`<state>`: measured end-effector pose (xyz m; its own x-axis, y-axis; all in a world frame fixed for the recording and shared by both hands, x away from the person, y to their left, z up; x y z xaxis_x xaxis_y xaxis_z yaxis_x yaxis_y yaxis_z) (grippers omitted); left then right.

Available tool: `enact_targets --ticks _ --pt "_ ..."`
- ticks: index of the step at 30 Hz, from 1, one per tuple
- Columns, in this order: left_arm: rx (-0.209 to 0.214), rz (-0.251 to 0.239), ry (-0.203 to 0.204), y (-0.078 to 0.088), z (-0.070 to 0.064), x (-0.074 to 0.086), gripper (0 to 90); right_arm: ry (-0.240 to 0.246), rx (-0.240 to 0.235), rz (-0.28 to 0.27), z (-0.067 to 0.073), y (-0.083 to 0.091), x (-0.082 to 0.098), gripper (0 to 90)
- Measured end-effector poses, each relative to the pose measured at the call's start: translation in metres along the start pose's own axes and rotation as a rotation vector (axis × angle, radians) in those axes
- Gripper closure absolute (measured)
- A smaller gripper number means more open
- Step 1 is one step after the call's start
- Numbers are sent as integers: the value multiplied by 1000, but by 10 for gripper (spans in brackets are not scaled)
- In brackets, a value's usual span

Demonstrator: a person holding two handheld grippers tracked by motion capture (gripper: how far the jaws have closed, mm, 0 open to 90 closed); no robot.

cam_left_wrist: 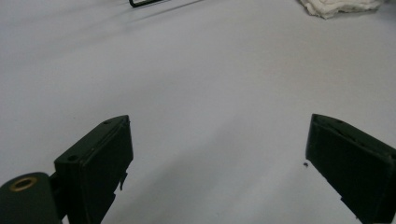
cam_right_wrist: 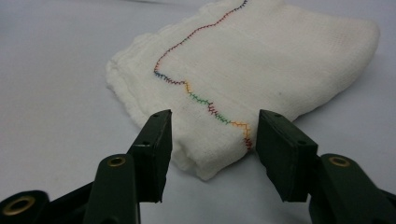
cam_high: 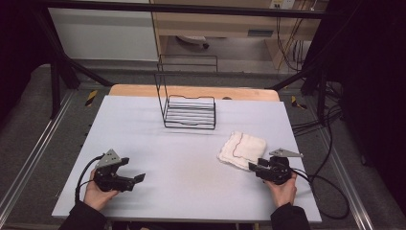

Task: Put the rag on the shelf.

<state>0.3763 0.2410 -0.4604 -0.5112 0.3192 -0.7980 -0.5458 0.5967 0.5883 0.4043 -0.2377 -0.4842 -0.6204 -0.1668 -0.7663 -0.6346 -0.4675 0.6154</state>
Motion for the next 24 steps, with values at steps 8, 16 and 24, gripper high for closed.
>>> enact_targets --ticks 8,16,24 --pt "-10 -2 -3 2 1 0 76 -31 20 23 2 -5 2 550" --pt "-21 0 2 2 1 0 80 -34 31 40 5 -4 2 749" --pt "-28 -1 9 4 3 0 81 -37 17 34 5 3 -1 833"
Point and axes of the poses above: each handheld gripper's, and its own axes: y roughly backward along the jaws, x roughly out of its underside, z roughly to its left, the point moved 5 cm from there along -y, roughly forward along the jaws, and after that the axes turned 2 degrees about y, right-handed, at the moved point
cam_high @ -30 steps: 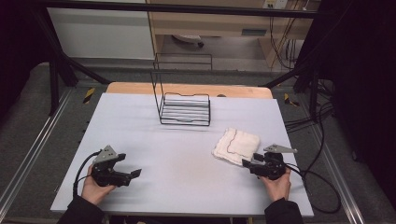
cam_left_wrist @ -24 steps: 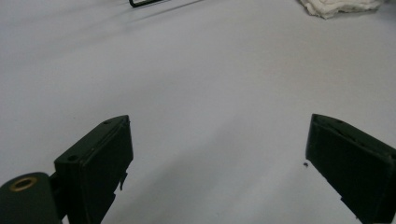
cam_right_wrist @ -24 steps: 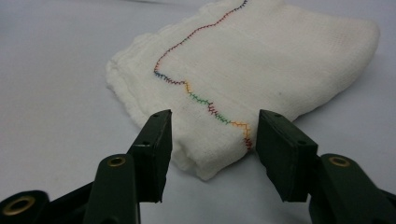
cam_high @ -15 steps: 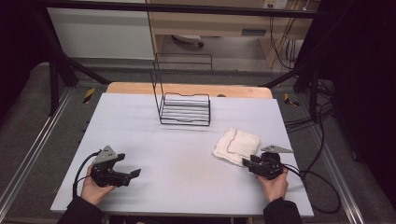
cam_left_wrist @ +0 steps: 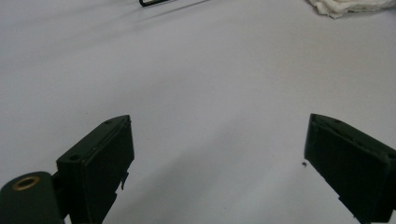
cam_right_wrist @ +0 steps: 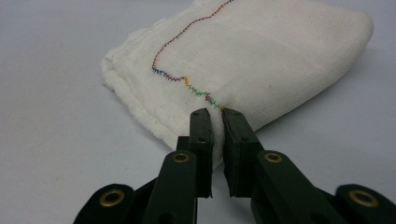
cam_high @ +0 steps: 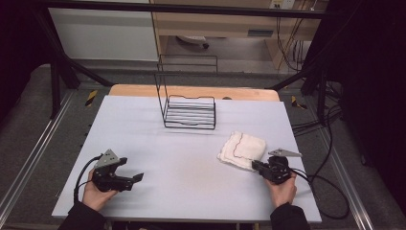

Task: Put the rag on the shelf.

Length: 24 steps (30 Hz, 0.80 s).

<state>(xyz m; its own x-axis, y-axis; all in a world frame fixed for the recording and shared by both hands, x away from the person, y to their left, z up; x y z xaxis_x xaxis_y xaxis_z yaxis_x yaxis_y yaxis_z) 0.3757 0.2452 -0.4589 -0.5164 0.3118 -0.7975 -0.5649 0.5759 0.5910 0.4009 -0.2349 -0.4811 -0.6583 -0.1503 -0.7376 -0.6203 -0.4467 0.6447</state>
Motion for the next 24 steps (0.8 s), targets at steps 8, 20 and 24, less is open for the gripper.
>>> enact_targets --ticks 8,20,24 --pt "-3 2 11 1 -1 0 81 33 6 25 -1 16 4 840" --pt "-3 4 34 -7 -13 -10 81 52 -35 5 -4 19 7 727" --pt "9 13 25 -16 -24 -21 80 72 -38 -48 -7 18 0 529"
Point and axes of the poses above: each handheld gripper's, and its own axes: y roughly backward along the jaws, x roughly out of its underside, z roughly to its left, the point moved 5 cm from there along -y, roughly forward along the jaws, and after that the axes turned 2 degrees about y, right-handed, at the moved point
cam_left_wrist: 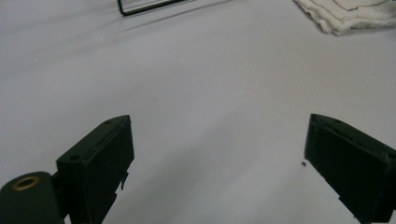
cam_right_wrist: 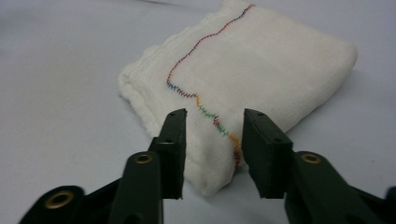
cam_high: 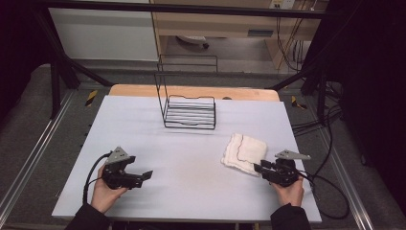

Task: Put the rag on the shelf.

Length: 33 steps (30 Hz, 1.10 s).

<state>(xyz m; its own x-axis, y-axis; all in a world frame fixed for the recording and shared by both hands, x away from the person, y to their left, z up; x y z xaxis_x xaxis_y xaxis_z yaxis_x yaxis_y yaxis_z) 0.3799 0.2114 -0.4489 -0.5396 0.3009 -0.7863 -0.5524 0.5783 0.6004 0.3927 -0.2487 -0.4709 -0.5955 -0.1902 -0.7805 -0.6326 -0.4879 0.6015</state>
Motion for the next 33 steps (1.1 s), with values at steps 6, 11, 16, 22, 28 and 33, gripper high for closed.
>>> enact_targets --ticks 6,11,16,22,28,33 --pt "21 22 -25 -23 -25 -18 86 13 27 -27 -5 -5 -6 318" --pt "46 27 -20 -51 -50 -37 129 17 44 -33 -8 -9 -9 196" --pt "66 49 -29 -80 -75 -51 161 30 48 -34 -10 -12 -10 114" --pt "94 69 -34 -113 -100 -67 199 56 57 -21 -11 -14 -9 51" --pt "81 78 -31 -141 -116 -82 242 56 43 -27 -10 -12 -9 39" --pt "79 91 -24 -166 -130 -90 309 61 40 -31 -9 -11 -8 43"
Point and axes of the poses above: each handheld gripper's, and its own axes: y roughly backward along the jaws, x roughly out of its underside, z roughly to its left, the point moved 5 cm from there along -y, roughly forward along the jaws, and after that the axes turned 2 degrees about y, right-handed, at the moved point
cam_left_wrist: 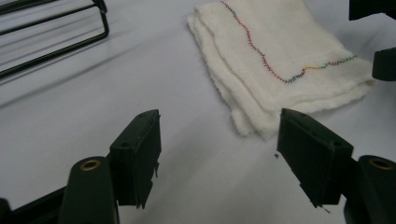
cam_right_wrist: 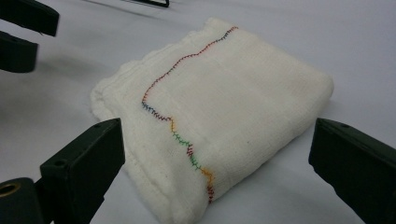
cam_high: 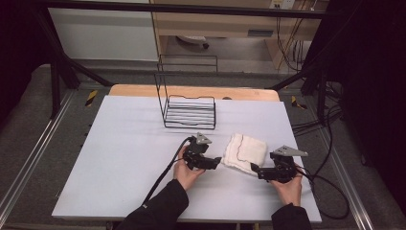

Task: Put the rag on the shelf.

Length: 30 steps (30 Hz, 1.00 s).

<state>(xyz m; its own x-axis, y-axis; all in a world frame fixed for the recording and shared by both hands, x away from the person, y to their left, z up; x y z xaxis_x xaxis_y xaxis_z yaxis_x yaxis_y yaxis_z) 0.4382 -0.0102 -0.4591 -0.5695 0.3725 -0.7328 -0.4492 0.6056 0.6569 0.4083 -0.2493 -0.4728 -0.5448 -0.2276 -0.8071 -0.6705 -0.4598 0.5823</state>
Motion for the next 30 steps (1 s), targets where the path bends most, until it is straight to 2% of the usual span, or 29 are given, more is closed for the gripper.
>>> enact_targets --ticks 2,3,6,14,20,23,27,30 --pt "-4 1 1 -4 -2 -1 321 -2 -3 -1 0 0 0 43" --pt "9 8 7 -8 -5 -2 331 -2 -2 -2 0 0 0 44" --pt "0 20 -7 -18 -10 -4 359 0 0 -4 1 0 0 43" --pt "-12 42 18 -43 -15 -4 462 -3 -5 -5 1 0 0 41" --pt "6 39 33 -46 -19 -5 550 -14 -1 -10 0 1 -1 39" --pt "16 42 38 -50 -23 -4 565 -13 -4 -14 0 1 -1 39" --pt "28 41 67 -51 -23 -4 596 -10 -2 -11 0 1 -1 39" --pt "41 53 88 -51 -24 -4 663 -13 -3 -8 1 0 -1 39"
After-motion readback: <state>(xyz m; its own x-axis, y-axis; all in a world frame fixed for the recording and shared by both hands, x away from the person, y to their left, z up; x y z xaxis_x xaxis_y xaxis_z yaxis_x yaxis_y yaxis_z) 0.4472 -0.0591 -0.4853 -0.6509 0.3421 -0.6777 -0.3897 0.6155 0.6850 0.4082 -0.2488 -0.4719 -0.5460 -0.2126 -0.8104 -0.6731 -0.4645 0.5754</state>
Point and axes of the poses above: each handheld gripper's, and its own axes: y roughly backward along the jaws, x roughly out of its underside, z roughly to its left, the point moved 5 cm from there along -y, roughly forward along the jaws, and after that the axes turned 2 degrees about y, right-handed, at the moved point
